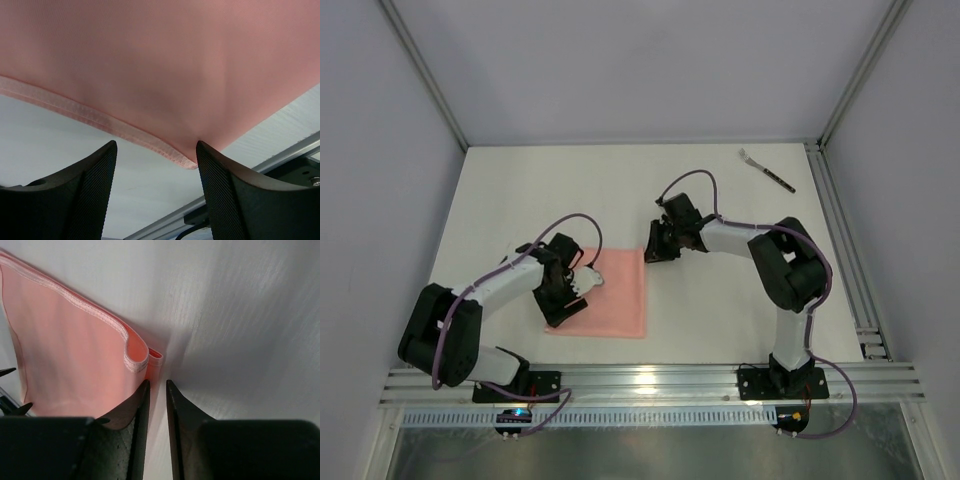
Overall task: Fold the napkin into a case and place the utensils inside
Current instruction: Smooth out the square-folded napkin at the center of the board.
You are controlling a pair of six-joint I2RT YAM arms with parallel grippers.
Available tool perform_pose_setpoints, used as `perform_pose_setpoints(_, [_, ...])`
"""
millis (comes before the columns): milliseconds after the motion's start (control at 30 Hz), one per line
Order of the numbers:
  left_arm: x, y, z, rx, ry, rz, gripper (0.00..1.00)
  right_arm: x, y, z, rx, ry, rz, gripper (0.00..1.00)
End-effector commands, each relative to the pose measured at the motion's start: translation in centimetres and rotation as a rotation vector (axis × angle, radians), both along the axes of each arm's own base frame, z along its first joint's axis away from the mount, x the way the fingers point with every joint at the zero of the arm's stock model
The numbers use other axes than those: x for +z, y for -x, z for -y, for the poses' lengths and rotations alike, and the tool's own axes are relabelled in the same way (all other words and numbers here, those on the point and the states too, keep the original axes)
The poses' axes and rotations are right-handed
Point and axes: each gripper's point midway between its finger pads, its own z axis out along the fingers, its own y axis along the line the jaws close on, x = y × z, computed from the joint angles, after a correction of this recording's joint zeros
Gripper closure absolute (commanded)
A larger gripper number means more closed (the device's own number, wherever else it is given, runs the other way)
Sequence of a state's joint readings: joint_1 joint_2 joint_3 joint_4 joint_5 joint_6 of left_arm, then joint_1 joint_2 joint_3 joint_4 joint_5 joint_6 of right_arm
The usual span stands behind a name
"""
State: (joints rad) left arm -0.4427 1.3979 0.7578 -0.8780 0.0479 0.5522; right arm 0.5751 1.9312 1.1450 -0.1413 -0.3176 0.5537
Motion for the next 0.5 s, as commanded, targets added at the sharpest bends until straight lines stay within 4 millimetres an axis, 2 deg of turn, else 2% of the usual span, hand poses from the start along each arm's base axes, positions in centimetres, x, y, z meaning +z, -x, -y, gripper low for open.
perform_pose_setpoints(0, [-0.9, -1.1, -0.1, 0.034, -0.016, 0.048, 0.33, -0.2, -0.6, -0.7, -0.015, -0.019, -0.003, 0.75])
perform_pose_setpoints(233, [-2.3, -1.1, -0.8, 0.036, -0.048, 0.056, 0.33, 0.2, -0.9, -1.7, -0.019, -0.034, 0.004, 0.68])
perform_pose_setpoints(367, [-2.6, -1.3, -0.6, 0.035, -0.043, 0.060, 0.33, -0.5, -0.8, -2.2, -0.017, 0.005, -0.002, 0.68])
perform_pose_setpoints(467, [-2.6, -1.5, -0.5, 0.033, -0.040, 0.065, 0.34, -1.4, -0.9, -1.9, -0.051, 0.032, -0.023, 0.79])
